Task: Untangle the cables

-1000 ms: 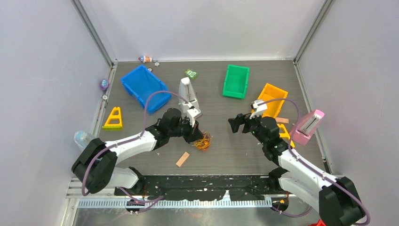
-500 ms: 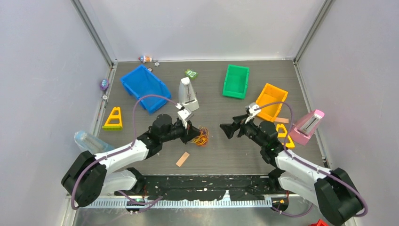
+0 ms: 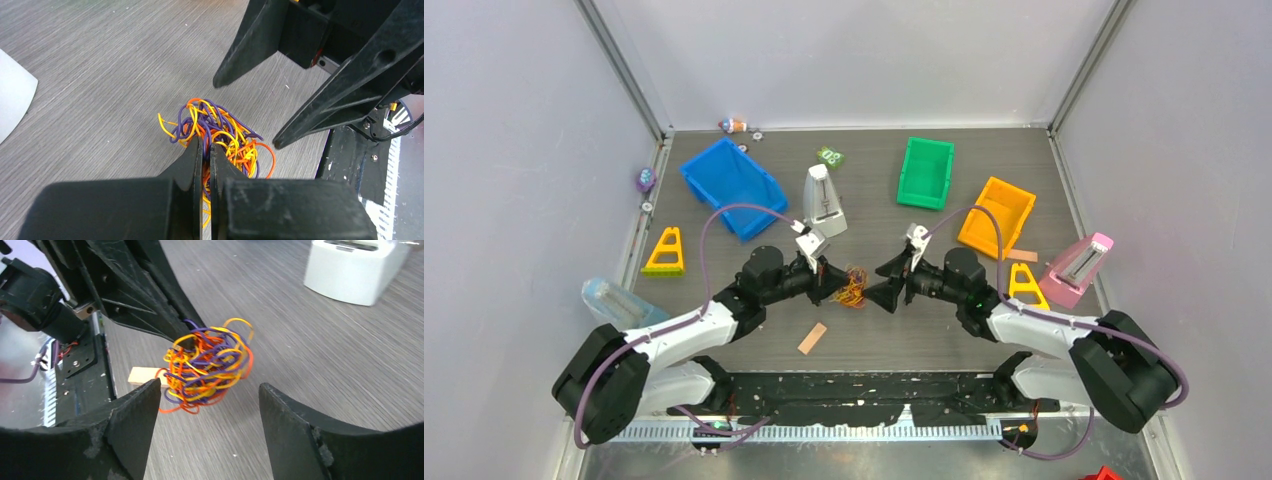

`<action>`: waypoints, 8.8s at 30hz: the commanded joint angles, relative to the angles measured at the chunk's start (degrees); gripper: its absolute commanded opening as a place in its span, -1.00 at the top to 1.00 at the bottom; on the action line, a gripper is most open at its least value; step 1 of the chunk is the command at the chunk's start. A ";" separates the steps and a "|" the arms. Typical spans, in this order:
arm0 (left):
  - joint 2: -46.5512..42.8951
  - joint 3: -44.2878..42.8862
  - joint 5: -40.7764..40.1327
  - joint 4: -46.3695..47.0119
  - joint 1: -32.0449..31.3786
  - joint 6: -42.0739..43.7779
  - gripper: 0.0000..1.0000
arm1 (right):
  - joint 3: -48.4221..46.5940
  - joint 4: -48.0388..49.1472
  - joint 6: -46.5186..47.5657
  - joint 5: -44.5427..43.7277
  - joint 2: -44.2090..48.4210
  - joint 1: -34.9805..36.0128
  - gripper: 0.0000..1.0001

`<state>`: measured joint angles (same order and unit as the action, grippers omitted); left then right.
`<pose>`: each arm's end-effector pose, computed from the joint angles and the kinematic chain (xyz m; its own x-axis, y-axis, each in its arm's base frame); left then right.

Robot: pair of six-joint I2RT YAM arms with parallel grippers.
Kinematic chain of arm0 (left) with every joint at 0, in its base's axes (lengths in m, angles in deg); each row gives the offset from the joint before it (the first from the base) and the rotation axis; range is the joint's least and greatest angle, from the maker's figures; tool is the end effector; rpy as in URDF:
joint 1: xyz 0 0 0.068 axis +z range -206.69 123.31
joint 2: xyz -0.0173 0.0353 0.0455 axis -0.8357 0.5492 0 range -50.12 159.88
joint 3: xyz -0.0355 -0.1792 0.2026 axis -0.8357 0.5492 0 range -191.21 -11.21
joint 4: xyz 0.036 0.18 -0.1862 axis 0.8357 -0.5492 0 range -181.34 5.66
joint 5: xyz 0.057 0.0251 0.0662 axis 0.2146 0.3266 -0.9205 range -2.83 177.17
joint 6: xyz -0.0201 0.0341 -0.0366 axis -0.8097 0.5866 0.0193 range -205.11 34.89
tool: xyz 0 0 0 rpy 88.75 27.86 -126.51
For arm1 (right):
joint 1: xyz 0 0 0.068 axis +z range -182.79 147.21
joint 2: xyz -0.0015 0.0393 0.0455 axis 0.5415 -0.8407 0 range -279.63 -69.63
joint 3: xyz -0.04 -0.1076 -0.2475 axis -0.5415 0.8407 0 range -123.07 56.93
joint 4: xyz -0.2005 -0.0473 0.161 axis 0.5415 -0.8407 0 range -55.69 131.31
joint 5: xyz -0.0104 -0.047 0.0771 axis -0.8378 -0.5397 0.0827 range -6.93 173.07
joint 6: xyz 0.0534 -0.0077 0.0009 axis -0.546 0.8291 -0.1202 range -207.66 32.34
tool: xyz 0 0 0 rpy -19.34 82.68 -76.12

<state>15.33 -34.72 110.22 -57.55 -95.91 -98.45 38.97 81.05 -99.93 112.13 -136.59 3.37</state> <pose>0.1738 -0.1598 0.2066 -0.3988 0.0516 -0.9156 0.8044 0.4992 -0.3223 0.1727 0.1476 0.1940 -0.3188 -0.0028 -0.9478 -0.8545 0.4335 0.2862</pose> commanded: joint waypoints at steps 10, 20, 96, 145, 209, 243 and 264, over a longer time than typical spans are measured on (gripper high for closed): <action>-1.58 1.28 -2.50 9.08 0.37 -1.70 1.00 | -9.53 -7.72 4.75 -7.56 -6.30 4.44 0.76; -6.57 2.72 -20.68 1.06 0.98 -1.00 1.00 | -6.89 -15.34 0.75 -49.06 1.09 4.37 0.89; 1.16 -2.56 -5.42 -0.89 0.40 2.34 -0.46 | -3.82 -6.02 5.05 -25.19 2.74 6.31 0.89; 6.59 -6.42 0.33 0.93 -1.12 0.95 1.00 | -6.03 -5.05 4.63 -10.93 -1.94 6.27 -0.52; -6.62 0.55 -29.04 -9.80 9.03 -6.86 1.00 | -15.39 -27.69 -2.53 -51.50 -9.69 2.95 0.12; -16.57 6.57 -26.46 -3.65 8.38 -3.52 -0.41 | 7.82 -4.34 -6.40 -40.71 20.64 -6.52 0.89; 5.57 -5.11 3.14 4.62 -3.01 2.26 -0.99 | 6.84 14.99 -7.03 -2.08 9.96 -2.91 0.89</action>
<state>19.57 -37.43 110.33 -55.78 -97.92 -97.80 48.44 91.13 -107.47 104.53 -125.55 -0.63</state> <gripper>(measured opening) 0.991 0.073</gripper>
